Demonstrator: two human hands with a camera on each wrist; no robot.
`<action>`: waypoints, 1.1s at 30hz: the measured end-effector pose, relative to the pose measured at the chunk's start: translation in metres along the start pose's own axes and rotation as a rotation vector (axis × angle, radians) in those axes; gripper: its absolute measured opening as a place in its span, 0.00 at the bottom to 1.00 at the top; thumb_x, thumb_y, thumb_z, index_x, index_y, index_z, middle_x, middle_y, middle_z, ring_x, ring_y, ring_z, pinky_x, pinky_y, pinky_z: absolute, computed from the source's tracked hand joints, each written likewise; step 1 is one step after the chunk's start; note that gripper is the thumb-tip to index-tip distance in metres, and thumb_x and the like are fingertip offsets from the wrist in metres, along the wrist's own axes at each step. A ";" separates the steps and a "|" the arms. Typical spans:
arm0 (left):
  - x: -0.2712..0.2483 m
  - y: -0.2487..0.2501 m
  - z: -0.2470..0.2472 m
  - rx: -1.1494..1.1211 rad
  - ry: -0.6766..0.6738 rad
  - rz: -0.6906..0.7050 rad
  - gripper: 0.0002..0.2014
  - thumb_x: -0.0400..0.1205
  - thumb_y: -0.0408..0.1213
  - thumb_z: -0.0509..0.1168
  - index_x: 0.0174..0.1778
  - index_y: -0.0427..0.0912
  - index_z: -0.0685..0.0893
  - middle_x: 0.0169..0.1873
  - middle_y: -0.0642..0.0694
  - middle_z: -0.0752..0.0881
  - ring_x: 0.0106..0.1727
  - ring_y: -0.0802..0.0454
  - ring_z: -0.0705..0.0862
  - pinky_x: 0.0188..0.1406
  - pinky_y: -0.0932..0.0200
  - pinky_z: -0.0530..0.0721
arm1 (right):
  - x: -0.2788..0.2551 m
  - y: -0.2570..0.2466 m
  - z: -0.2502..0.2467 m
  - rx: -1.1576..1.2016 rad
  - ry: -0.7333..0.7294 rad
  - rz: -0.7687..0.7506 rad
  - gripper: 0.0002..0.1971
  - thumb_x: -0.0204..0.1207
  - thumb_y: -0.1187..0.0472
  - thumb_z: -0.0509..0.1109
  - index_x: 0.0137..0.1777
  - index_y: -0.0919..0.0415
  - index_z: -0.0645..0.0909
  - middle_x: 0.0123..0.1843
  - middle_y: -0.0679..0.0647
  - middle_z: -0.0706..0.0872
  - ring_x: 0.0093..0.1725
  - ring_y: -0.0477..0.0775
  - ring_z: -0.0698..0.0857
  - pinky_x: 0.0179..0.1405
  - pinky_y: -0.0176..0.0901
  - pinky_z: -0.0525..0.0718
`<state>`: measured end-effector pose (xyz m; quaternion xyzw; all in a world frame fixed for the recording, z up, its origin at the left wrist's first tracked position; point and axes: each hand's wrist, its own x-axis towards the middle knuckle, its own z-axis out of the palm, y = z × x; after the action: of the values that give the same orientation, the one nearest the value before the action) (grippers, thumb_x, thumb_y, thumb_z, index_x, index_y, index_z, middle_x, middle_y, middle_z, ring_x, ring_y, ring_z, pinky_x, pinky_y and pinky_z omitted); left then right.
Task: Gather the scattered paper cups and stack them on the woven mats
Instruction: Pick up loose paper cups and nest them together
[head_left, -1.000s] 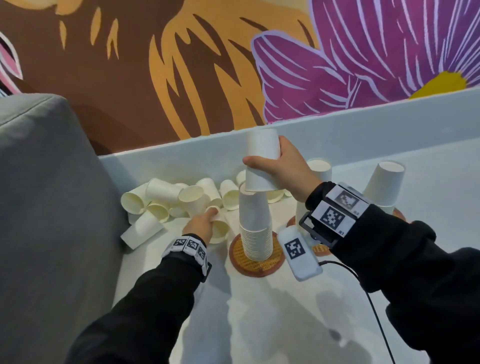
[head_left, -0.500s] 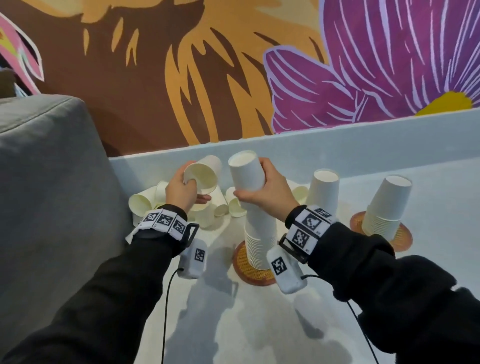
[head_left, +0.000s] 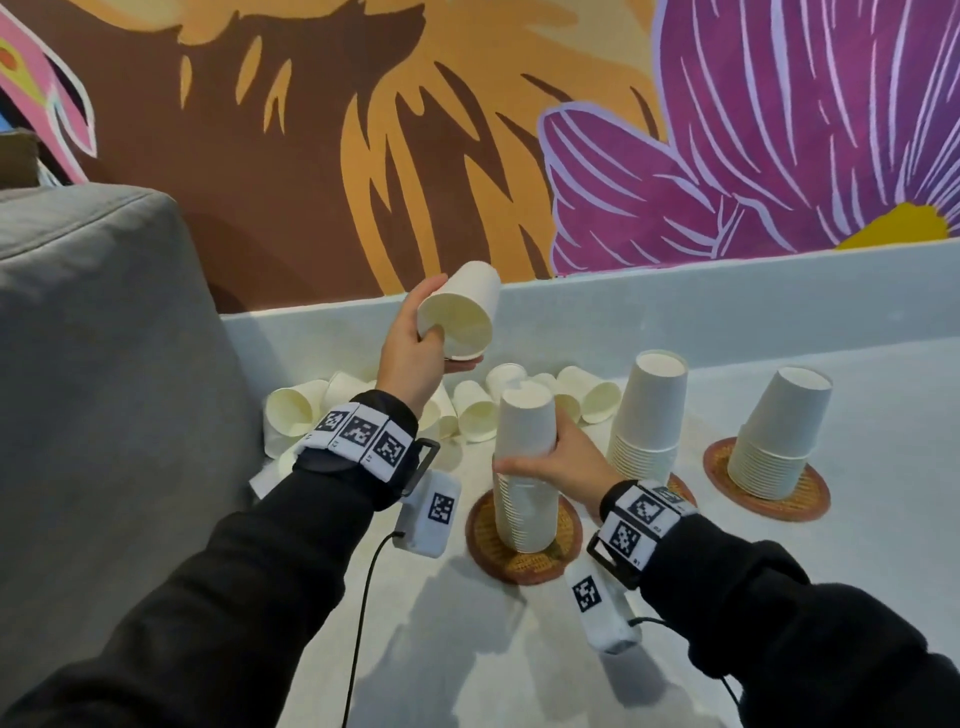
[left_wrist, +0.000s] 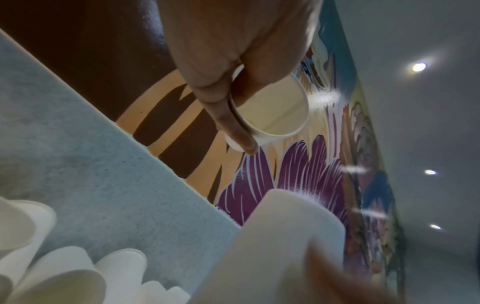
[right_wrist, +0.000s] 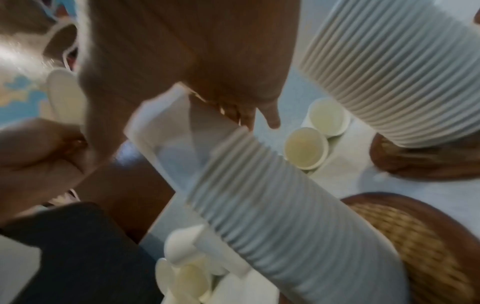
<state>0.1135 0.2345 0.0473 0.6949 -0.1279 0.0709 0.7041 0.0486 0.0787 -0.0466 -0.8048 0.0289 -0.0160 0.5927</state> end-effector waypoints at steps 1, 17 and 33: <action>0.000 0.001 0.002 0.006 -0.016 0.035 0.26 0.83 0.21 0.51 0.69 0.54 0.75 0.67 0.47 0.73 0.60 0.44 0.78 0.40 0.51 0.91 | 0.000 -0.006 -0.004 0.067 0.048 -0.018 0.33 0.65 0.46 0.79 0.67 0.49 0.68 0.63 0.48 0.80 0.62 0.50 0.79 0.66 0.52 0.77; 0.022 -0.031 -0.032 0.780 -0.133 0.148 0.22 0.79 0.18 0.53 0.60 0.41 0.85 0.61 0.45 0.85 0.61 0.49 0.81 0.66 0.63 0.73 | 0.017 -0.057 -0.014 0.147 0.209 -0.164 0.34 0.61 0.63 0.83 0.66 0.55 0.70 0.59 0.54 0.82 0.58 0.55 0.82 0.60 0.52 0.82; 0.043 -0.056 -0.037 0.321 0.055 -0.240 0.13 0.86 0.41 0.58 0.58 0.37 0.81 0.52 0.37 0.84 0.59 0.34 0.81 0.52 0.44 0.83 | 0.027 -0.074 -0.026 0.141 0.272 -0.345 0.32 0.66 0.42 0.76 0.67 0.54 0.73 0.63 0.48 0.82 0.63 0.45 0.81 0.65 0.41 0.77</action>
<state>0.1728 0.2672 0.0056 0.8062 -0.0122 0.0249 0.5909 0.0761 0.0739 0.0311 -0.7450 -0.0306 -0.2273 0.6264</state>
